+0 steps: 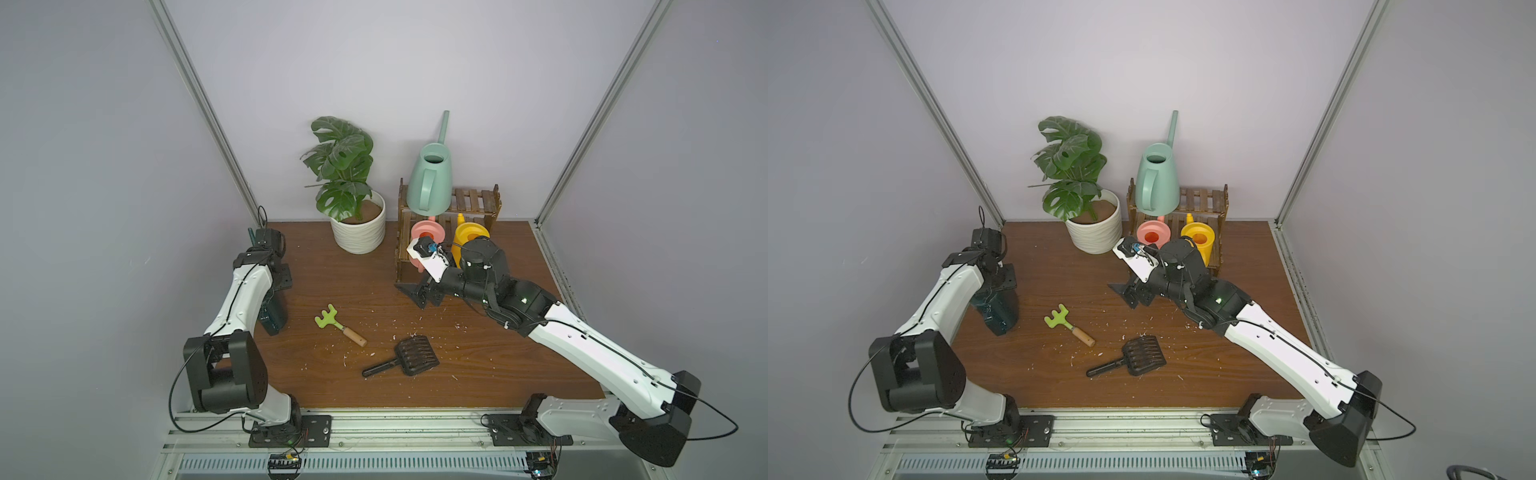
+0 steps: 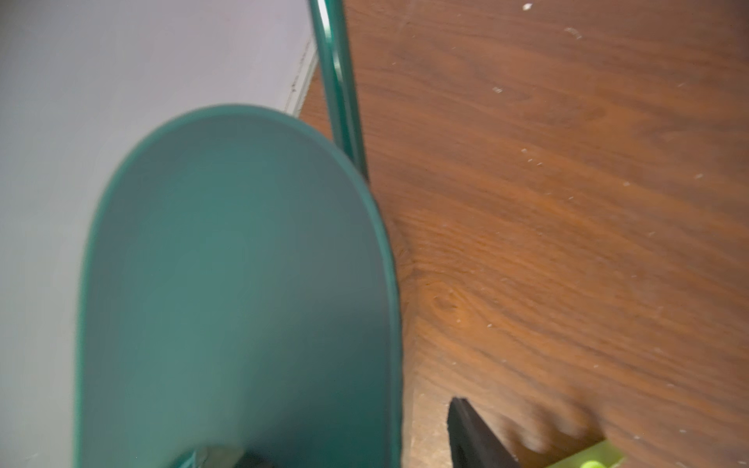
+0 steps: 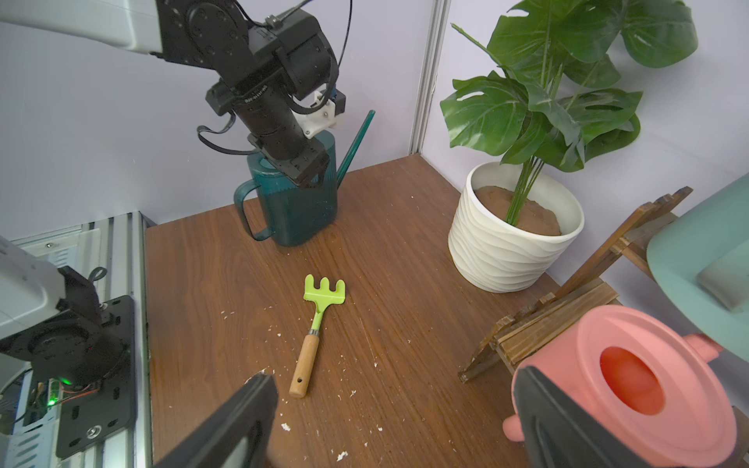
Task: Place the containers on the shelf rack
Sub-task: 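Pick up a container from the center of the board.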
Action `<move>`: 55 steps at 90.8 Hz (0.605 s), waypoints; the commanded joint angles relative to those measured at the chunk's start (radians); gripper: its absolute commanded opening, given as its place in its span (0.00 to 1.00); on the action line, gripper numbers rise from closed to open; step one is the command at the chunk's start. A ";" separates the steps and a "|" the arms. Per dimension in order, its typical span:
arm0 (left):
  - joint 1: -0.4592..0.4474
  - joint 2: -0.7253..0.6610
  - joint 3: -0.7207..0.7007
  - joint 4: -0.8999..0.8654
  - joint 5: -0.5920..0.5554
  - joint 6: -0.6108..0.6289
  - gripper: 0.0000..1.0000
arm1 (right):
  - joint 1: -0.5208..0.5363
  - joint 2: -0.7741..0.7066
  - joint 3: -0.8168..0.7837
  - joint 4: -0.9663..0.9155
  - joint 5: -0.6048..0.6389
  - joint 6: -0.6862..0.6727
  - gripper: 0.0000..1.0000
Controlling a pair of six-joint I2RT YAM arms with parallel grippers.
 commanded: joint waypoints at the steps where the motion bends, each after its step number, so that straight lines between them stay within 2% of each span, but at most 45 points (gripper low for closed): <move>1: 0.011 0.028 0.034 0.038 0.071 -0.022 0.58 | 0.015 -0.019 -0.011 0.017 0.023 0.020 0.94; 33: 0.012 0.106 0.101 0.085 0.146 -0.054 0.56 | 0.055 0.021 -0.013 0.045 0.051 0.032 0.94; 55: 0.012 0.115 0.121 0.085 0.159 -0.049 0.57 | 0.164 0.158 -0.007 0.164 0.127 0.054 0.91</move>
